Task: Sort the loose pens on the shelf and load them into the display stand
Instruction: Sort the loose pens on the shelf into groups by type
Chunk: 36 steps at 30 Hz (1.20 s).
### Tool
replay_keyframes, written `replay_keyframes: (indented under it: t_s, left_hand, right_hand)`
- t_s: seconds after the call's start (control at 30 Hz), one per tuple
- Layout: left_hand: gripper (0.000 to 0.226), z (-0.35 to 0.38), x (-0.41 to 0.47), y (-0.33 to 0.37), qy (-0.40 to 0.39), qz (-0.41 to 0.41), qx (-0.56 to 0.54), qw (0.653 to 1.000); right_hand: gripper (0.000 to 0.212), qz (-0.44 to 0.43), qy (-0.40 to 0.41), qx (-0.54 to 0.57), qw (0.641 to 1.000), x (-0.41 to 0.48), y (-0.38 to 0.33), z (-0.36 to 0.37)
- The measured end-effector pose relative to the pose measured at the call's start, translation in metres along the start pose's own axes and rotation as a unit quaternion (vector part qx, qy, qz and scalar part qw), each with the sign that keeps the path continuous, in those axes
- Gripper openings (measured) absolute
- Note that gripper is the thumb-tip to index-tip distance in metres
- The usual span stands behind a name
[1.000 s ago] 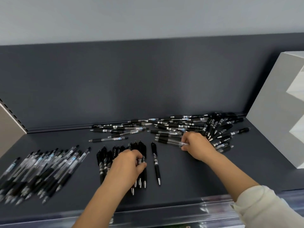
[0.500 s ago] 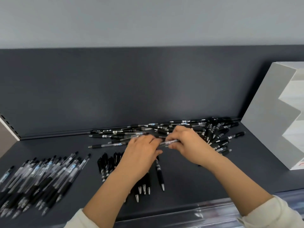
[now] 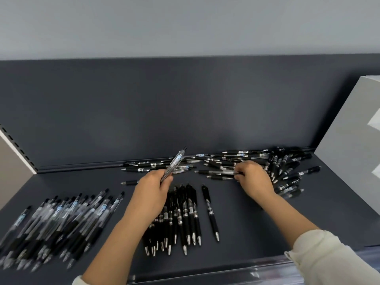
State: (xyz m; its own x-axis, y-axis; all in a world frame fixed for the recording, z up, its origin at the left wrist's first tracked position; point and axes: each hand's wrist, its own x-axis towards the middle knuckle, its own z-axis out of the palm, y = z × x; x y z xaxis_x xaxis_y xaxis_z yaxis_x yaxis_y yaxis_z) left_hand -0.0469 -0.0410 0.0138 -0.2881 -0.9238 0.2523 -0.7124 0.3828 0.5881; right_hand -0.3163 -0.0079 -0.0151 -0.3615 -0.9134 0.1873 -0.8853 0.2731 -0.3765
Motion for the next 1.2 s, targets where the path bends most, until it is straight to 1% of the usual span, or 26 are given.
replay_keyframes:
  t_s: [0.03,0.13,0.23,0.3,0.37,0.43,0.5,0.53,0.57,0.67,0.73,0.77,0.83,0.9,0.97,1.03,1.1,1.13,1.2]
  left_hand:
    - [0.019,-0.002,0.000,-0.003,0.005,-0.003,-0.004,1.000]
    - [0.021,-0.010,0.002,-0.009,0.022,-0.018,-0.015,0.999]
    - [0.022,-0.028,0.003,-0.022,0.076,-0.025,-0.002,0.997]
    - [0.022,-0.043,0.001,-0.033,0.103,-0.045,0.000,0.994]
    - [0.029,-0.059,-0.005,-0.045,0.114,-0.068,0.001,0.991]
    - [0.037,-0.074,-0.016,-0.060,0.116,-0.096,0.004,0.989]
    - [0.036,-0.090,-0.030,-0.079,0.121,-0.124,0.025,0.985]
    - [0.036,-0.097,-0.037,-0.088,0.127,-0.138,0.039,0.982]
    - [0.037,-0.104,-0.045,-0.097,0.133,-0.147,0.053,0.979]
    - [0.035,-0.120,-0.065,-0.120,0.149,-0.166,0.097,0.970]
    - [0.023,-0.124,-0.073,-0.132,0.160,-0.174,0.147,0.961]
    - [0.016,-0.123,-0.076,-0.137,0.155,-0.175,0.174,0.957]
    - [0.017,-0.116,-0.078,-0.142,0.130,-0.177,0.212,0.953]
    - [0.021,-0.108,-0.076,-0.138,0.097,-0.174,0.225,0.954]
    - [0.024,-0.101,-0.072,-0.135,0.073,-0.176,0.244,0.951]
    - [0.026,-0.098,-0.068,-0.135,0.040,-0.198,0.274,0.940]
    - [0.029,-0.096,-0.066,-0.137,0.003,-0.223,0.296,0.929]
    - [0.034,-0.095,-0.066,-0.139,-0.011,-0.230,0.302,0.925]
    - [0.048,-0.094,-0.067,-0.142,-0.029,-0.240,0.300,0.923]
  right_hand:
    - [0.013,-0.004,0.008,0.000,1.000,0.000,-0.001,-0.001]
    - [0.013,-0.012,0.018,0.021,1.000,0.000,-0.005,-0.010]
    - [0.014,-0.042,0.036,0.061,0.997,0.001,-0.021,-0.025]
    - [0.014,-0.064,0.050,0.122,0.989,0.001,-0.042,-0.035]
    - [0.012,-0.070,0.045,0.199,0.976,0.002,-0.067,-0.041]
    - [0.008,-0.060,-0.001,0.307,0.950,0.004,-0.095,-0.041]
    - [0.006,-0.034,-0.075,0.437,0.896,0.003,-0.129,-0.036]
    - [0.006,-0.016,-0.110,0.485,0.868,0.001,-0.146,-0.031]
    - [0.008,0.000,-0.142,0.512,0.847,-0.001,-0.164,-0.025]
    - [0.013,0.033,-0.259,0.509,0.820,-0.007,-0.212,0.003]
    - [0.015,0.044,-0.347,0.469,0.811,-0.012,-0.239,0.023]
    - [0.016,0.053,-0.380,0.447,0.808,-0.015,-0.251,0.033]
    - [0.019,0.071,-0.423,0.418,0.801,-0.019,-0.272,0.048]
    - [0.023,0.077,-0.439,0.398,0.802,-0.020,-0.288,0.061]
    - [0.024,0.073,-0.437,0.372,0.815,-0.021,-0.300,0.073]
    - [0.016,0.061,-0.414,0.338,0.843,-0.021,-0.308,0.084]
    - [0.011,0.034,-0.371,0.283,0.884,-0.021,-0.311,0.095]
    - [0.014,0.007,-0.349,0.253,0.902,-0.022,-0.311,0.099]
    - [0.037,-0.058,-0.316,0.202,0.925,-0.022,-0.308,0.105]
